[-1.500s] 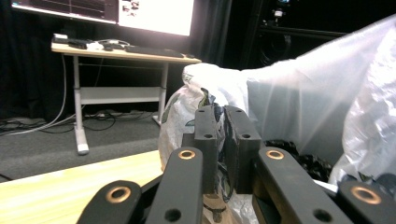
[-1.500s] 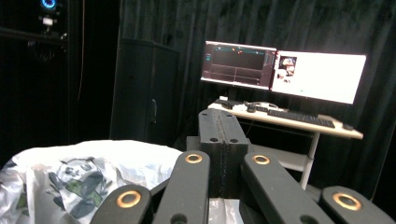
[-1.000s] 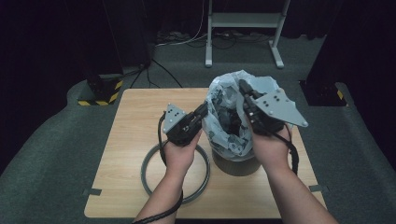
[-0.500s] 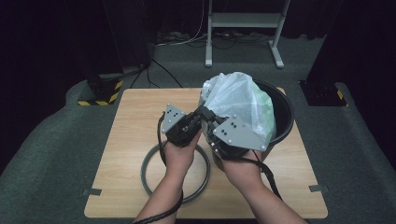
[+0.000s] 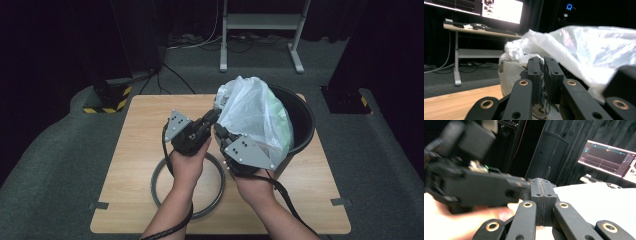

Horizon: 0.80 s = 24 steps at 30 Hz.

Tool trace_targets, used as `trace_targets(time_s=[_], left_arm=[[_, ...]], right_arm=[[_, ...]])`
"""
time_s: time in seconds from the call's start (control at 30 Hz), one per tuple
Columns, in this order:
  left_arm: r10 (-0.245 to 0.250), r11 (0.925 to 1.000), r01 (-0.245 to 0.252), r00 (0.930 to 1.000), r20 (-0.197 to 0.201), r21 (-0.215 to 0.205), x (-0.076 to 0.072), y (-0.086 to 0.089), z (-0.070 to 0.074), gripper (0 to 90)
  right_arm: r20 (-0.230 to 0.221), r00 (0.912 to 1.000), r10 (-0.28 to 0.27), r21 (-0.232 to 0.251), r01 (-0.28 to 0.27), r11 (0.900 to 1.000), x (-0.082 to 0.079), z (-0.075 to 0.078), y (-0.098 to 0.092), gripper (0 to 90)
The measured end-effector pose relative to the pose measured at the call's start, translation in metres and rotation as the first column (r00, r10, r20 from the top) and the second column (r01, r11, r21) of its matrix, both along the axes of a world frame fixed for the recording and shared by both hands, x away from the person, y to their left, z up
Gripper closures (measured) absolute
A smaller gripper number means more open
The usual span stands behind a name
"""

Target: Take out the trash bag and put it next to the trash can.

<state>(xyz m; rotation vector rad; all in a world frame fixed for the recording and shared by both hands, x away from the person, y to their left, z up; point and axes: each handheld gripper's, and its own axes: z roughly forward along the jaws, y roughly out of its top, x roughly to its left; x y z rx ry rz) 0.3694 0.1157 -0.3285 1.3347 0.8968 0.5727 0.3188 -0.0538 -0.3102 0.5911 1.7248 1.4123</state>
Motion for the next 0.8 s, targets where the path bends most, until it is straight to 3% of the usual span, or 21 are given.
trace_targets(time_s=[0.13,0.3,0.4,0.53,0.67,0.77,0.8], left_arm=[[0.005,0.9998,-0.005,0.9998,0.017,-0.019,-0.003,0.006,0.005,80.0],[-0.034,0.998,0.035,0.9993,0.016,-0.052,-0.001,0.011,0.016,65.7],[-0.074,0.9956,0.072,0.9971,-0.019,-0.059,0.003,0.009,0.023,50.8],[-0.084,0.9964,0.083,0.9936,-0.075,-0.018,0.012,0.002,0.031,40.6],[-0.117,0.9921,0.123,0.9763,-0.182,0.024,0.026,-0.005,0.032,36.3],[-0.141,0.9882,0.151,0.9645,-0.223,0.026,0.033,-0.005,0.031,36.1],[-0.151,0.9856,0.165,0.9577,-0.245,0.037,0.036,-0.006,0.03,36.5]], right_arm=[[0.042,0.9991,-0.008,-0.011,0.009,1.0,0.001,-0.004,-0.002,90.0],[0.095,0.9953,-0.017,-0.063,0.023,0.998,-0.002,-0.01,0.001,90.0],[0.109,0.9939,-0.018,-0.085,0.027,0.996,-0.004,-0.013,0.003,90.0],[0.107,0.9941,-0.017,-0.11,0.029,0.994,-0.005,-0.018,0.006,90.0],[0.097,0.995,-0.024,-0.115,0.035,0.993,-0.006,-0.021,0.007,90.0],[0.092,0.9952,-0.033,-0.13,0.045,0.991,-0.006,-0.025,0.007,90.0],[0.092,0.9953,-0.029,-0.138,0.042,0.99,-0.006,-0.025,0.007,90.0]])
